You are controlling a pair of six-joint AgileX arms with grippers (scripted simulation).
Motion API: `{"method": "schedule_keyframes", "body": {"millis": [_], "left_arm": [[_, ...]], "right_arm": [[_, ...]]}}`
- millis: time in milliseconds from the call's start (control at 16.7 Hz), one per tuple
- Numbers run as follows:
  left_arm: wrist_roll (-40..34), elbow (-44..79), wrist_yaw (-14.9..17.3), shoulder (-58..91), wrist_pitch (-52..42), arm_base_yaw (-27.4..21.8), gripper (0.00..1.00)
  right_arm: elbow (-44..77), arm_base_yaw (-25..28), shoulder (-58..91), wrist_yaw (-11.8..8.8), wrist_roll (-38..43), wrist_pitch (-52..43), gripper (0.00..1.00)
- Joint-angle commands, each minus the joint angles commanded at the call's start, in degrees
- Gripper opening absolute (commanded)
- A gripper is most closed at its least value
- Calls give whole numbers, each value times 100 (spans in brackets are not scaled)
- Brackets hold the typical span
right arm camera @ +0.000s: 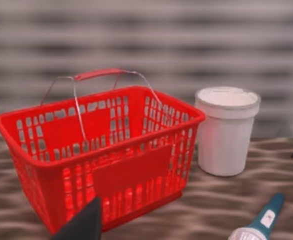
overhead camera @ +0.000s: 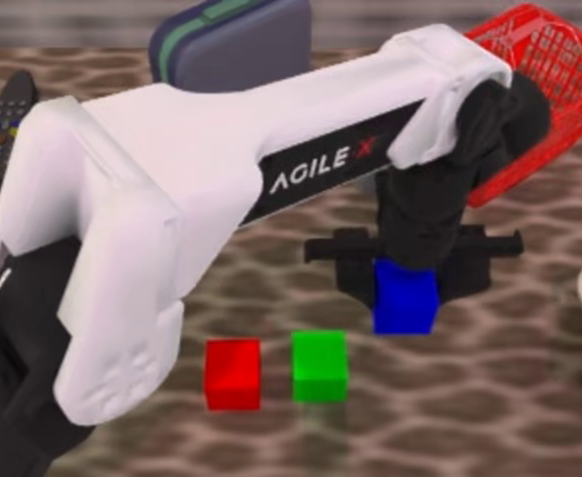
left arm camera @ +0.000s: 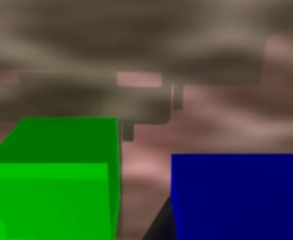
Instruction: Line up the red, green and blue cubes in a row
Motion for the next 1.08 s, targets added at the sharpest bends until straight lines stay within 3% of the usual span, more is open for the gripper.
{"method": "schedule_keyframes", "body": {"millis": [180,480,900,1080], "left_arm": [[-354,115,-18,-11,-48,-356,0],[-346,83,-13,-20,-19,-344,0],[-347,-1004,-11,156,1270,-357,0],[-356,-1122,-16,190,1393,-360,0]], "right_arm": [[0,0,0,0,0,0,100],[0,0,0,0,0,0,100],[0,0,0,0,0,0,100],[0,0,0,0,0,0,100]]}}
